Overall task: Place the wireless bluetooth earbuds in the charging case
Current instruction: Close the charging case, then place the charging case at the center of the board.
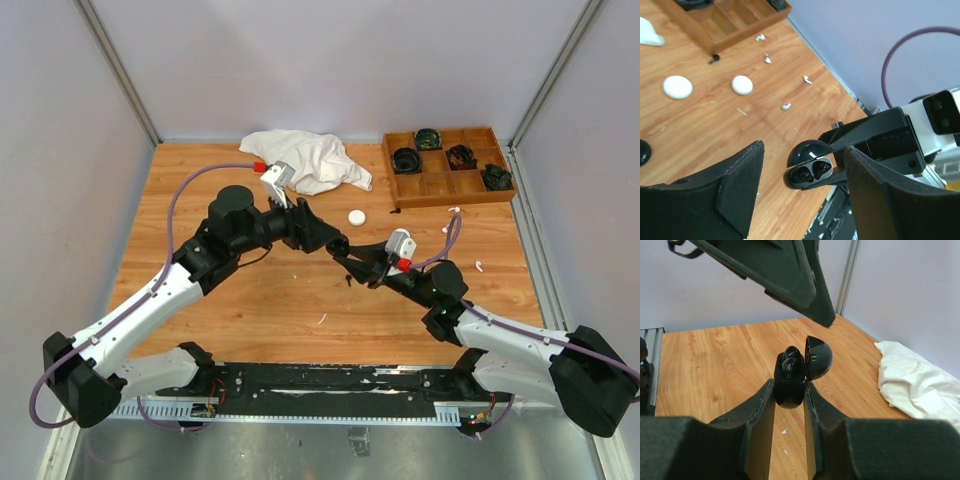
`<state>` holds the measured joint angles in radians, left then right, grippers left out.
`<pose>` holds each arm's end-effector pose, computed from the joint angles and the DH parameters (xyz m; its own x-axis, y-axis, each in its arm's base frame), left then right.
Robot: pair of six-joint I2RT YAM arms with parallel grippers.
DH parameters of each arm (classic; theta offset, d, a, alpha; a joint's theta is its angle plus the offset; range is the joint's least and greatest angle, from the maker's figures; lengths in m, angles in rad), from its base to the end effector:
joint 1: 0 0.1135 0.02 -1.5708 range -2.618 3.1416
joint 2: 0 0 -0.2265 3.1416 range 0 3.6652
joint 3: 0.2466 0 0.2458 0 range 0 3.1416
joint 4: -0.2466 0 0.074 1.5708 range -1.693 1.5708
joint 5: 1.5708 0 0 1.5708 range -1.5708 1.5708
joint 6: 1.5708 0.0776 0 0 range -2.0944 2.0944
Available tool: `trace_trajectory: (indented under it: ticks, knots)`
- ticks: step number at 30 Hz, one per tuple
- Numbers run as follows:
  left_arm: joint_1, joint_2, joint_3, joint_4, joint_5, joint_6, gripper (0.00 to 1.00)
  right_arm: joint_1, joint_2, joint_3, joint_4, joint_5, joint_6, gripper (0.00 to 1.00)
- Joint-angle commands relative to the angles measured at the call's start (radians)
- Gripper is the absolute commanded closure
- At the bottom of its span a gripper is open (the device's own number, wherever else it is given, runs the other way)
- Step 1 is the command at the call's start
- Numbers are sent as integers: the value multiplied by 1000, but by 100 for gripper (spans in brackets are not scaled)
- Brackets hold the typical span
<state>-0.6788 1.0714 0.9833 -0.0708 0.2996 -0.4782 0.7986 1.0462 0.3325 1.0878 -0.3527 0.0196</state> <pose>0.2195 -0.2065 0.3277 -0.4898 -0.1698 -0.8552 0.6773 0.5435 -0.4958 0.1641 0.2069 0.2525 0.2373 0.2701 -0.9331 -0.9014 0.4192 -0.1080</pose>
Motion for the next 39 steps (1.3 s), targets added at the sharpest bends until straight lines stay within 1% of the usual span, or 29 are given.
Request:
trace_trajectory:
  ticks: [1, 8, 13, 19, 25, 30, 33, 35, 37, 38, 39]
  knots:
    - [22, 38, -17, 55, 193, -18, 30, 17, -1, 38, 3, -64, 24, 99]
    - [31, 76, -23, 63, 264, -21, 30, -7, 4, 51, 2, -117, 68, 99]
    - [31, 105, -25, 74, 365, -28, 31, -21, 13, 50, 11, -127, 98, 99]
    - [31, 85, -34, 79, 404, -25, 32, -45, 20, 47, 11, -139, 133, 99]
    - [33, 42, -37, 89, 386, -3, 32, -67, 39, 48, -8, -172, 174, 99]
    - [35, 12, -47, 79, 321, 26, 31, -69, 34, 50, -55, -189, 196, 98]
    - [43, -8, -42, 38, 231, 40, 30, -77, 9, 57, -145, -176, 208, 99]
    - [46, -28, -39, -7, 126, 51, 30, -87, -17, 60, -235, -160, 214, 99]
    - [50, -50, -33, -62, -23, 65, 28, -103, -45, 64, -332, -140, 230, 99]
    - [52, -61, -30, -91, -65, 70, 28, -113, -58, 68, -386, -134, 242, 99]
    - [55, -70, -28, -123, -153, 74, 27, -126, -72, 71, -438, -130, 255, 99]
